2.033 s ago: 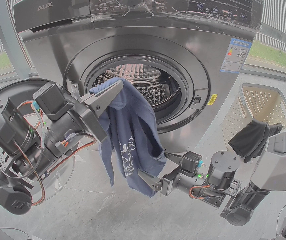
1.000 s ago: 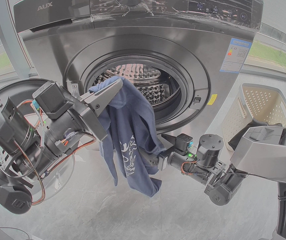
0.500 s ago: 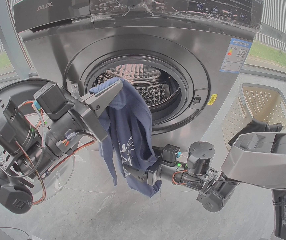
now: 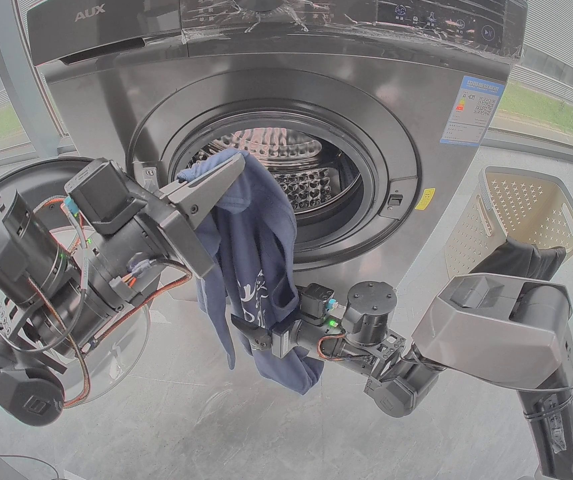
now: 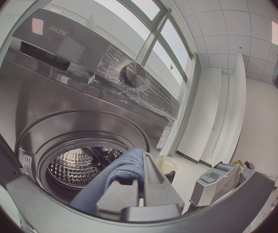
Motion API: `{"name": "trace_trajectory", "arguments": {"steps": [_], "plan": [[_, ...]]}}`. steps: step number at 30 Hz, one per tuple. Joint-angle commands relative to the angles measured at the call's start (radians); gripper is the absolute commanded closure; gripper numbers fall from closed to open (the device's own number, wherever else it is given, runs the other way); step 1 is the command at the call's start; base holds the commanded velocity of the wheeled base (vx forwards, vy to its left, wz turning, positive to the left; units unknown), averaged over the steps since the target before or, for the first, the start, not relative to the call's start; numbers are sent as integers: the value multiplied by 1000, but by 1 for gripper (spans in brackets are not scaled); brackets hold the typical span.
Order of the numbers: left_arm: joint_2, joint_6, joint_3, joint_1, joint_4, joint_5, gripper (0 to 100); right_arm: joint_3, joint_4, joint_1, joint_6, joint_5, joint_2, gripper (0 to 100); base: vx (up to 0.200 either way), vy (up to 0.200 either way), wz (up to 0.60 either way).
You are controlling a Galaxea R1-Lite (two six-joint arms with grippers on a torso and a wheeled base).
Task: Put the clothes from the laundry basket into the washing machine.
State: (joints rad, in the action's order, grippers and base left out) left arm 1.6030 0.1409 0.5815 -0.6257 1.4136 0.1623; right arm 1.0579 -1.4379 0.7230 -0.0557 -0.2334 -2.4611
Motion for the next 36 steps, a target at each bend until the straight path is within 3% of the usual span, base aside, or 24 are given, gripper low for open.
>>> {"name": "trace_trajectory", "arguments": {"steps": [1, 7, 8, 15, 23, 29, 32, 33, 36], "plan": [[-8, 0, 12, 1, 1, -1, 100, 74, 19, 13, 2, 46, -79, 0, 0, 0, 0], [-9, 5, 29, 3, 1, -3, 100, 134, 22, 13, -9, 108, -96, 0, 0, 0, 0], [-9, 6, 31, 3, 1, -3, 100, 139, 20, 13, -9, 114, -96, 100, 0, 0, 0], [-11, 8, 35, 6, 1, -15, 100, 114, 5, -20, -27, 126, -67, 100, 0, 0, 0], [5, 5, 15, 74, -5, -15, 100, -134, -61, -97, -55, 126, 142, 100, 0, 0, 0], [35, -4, -49, 95, -28, -15, 100, -164, -52, -134, -56, 128, 257, 100, 0, 0, 0], [58, -23, -91, 97, -28, -14, 100, -159, -45, -134, -56, 129, 281, 100, 0, 0, 0], [81, -63, -137, 97, -25, -6, 100, -153, -44, -131, -56, 149, 297, 100, 0, 0, 0], [129, -107, -201, 90, -12, -1, 100, -139, -39, -122, -58, 158, 307, 100, 0, 0, 0]]}}
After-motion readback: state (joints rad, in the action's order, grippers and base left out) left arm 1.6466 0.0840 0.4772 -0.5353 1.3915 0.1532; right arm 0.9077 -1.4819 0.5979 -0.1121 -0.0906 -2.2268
